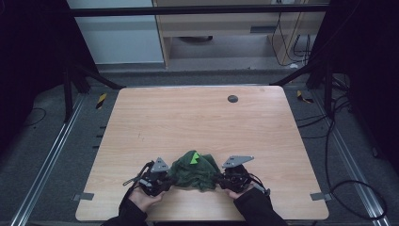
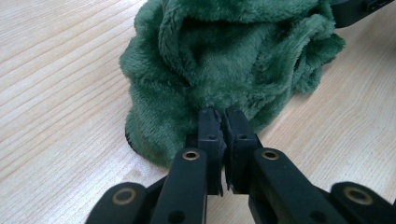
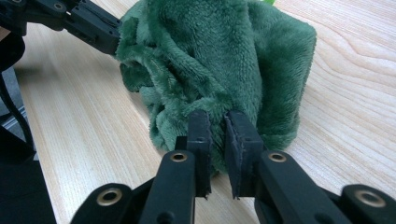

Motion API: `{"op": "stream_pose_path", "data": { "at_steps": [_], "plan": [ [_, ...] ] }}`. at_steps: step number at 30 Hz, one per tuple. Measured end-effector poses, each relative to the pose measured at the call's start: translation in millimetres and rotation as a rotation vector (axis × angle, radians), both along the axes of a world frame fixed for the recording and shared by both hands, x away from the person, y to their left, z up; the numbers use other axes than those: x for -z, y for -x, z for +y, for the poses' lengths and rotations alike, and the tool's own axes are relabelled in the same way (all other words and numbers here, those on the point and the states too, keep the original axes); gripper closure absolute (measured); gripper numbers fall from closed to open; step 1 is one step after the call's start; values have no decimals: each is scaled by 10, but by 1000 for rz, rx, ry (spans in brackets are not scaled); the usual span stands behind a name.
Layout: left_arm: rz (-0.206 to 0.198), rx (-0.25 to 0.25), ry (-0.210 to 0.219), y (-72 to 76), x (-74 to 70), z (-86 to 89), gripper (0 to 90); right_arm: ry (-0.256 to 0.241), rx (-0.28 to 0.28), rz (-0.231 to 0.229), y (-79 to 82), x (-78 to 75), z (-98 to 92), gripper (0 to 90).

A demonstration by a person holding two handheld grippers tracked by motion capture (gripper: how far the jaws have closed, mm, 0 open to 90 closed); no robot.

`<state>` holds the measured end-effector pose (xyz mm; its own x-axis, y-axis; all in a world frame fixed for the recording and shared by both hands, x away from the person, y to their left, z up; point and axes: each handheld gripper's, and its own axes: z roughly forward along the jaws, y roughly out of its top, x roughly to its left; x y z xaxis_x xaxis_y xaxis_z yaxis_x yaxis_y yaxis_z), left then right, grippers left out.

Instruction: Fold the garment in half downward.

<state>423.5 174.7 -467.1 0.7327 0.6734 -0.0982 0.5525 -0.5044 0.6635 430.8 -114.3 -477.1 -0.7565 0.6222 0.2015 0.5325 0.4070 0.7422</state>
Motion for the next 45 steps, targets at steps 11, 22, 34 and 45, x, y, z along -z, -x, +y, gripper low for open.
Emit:
{"op": "stream_pose_path", "data": {
  "at_steps": [11,22,34,45],
  "plan": [
    [-23,-56,21,44,-89,153,709,-50,37,-23,27,-140,-156,757],
    [-68,-123,61,-39,-240,316,706,-83,106,-51,-46,-236,-326,794],
    [-100,-194,76,-267,-301,368,829,-94,157,-88,-229,-309,-362,876],
    [-120,-194,89,-457,-318,257,897,-104,166,-121,-436,-409,-255,900]
  ]
}}
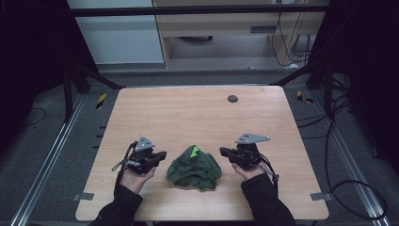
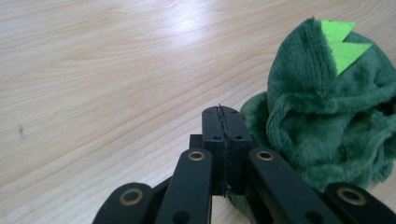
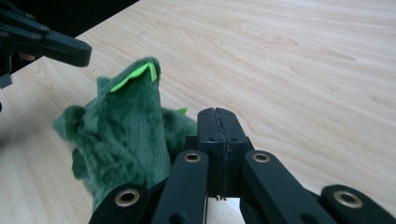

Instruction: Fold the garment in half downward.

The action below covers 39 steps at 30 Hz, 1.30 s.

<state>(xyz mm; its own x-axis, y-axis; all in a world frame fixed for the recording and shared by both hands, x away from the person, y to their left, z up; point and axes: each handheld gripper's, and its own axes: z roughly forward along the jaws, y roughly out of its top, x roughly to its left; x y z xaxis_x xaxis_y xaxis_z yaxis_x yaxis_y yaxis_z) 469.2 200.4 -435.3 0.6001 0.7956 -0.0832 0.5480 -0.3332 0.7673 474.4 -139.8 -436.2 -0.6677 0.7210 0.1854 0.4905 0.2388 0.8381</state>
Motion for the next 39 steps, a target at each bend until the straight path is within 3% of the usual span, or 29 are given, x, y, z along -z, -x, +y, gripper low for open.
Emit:
{"op": "stream_pose_path", "data": {
  "at_steps": [10,22,30,39],
  "plan": [
    [11,26,15,-195,43,-152,898,6,-2,12,-158,62,136,900],
    [62,93,-23,-251,217,-307,898,29,-42,49,-192,214,286,899],
    [59,120,-15,-203,202,-331,898,35,-71,68,-166,249,367,899],
    [43,163,4,-58,98,-323,897,17,-102,52,-80,175,388,898]
  ]
}}
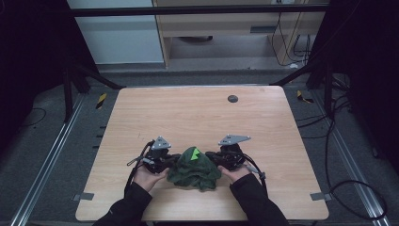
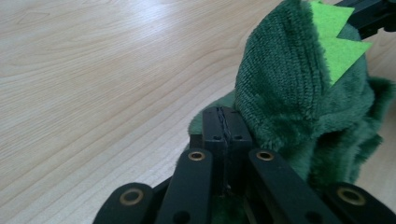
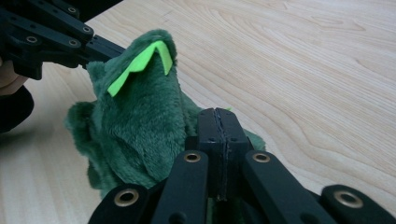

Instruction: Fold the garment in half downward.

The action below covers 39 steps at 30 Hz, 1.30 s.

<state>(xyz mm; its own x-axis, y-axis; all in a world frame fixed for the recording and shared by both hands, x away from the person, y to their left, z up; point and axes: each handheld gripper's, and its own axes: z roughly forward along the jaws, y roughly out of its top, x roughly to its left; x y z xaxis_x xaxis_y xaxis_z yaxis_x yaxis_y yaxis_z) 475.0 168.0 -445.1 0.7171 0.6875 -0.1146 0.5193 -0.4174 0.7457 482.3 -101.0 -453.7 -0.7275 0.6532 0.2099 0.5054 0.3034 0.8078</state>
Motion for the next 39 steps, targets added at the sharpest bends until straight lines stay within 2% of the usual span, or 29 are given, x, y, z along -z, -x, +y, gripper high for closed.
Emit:
{"op": "stream_pose_path", "data": {
  "at_steps": [15,27,39],
  "plan": [
    [-3,73,17,279,-84,20,897,-10,-30,-7,223,-53,-70,898],
    [42,93,-20,421,34,69,897,4,-47,16,345,4,-76,898],
    [70,97,-63,471,169,33,897,25,-54,42,444,121,-111,895]
  ]
}}
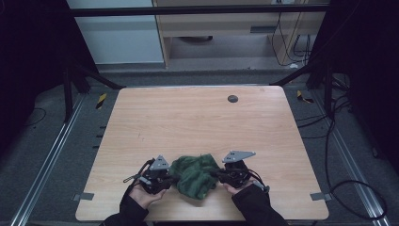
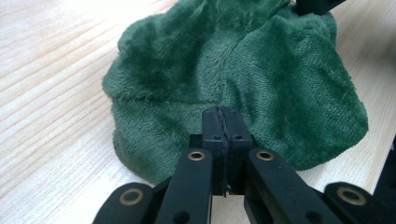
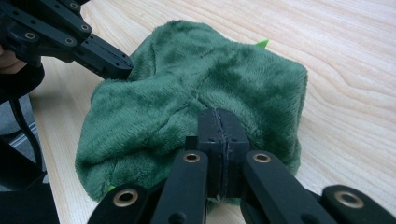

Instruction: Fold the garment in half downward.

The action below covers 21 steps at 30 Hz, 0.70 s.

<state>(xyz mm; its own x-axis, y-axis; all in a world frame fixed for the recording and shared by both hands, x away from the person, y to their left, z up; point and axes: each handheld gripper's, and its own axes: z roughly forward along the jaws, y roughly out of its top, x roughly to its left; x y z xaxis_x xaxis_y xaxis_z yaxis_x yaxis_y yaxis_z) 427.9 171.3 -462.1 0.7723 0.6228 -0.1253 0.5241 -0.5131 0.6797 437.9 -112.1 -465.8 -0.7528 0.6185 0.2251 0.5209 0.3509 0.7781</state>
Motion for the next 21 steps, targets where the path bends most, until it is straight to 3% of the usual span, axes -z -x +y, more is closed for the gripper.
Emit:
{"op": "stream_pose_path", "data": {
  "at_steps": [5,10,21],
  "plan": [
    [-3,-8,2,-4,3,10,896,8,-2,6,8,38,2,893],
    [-31,-34,17,-8,-59,67,878,-8,7,-5,7,-4,-23,870],
    [-80,-156,35,-59,-135,370,761,-30,118,-51,-39,-120,-309,791]
  ]
}}
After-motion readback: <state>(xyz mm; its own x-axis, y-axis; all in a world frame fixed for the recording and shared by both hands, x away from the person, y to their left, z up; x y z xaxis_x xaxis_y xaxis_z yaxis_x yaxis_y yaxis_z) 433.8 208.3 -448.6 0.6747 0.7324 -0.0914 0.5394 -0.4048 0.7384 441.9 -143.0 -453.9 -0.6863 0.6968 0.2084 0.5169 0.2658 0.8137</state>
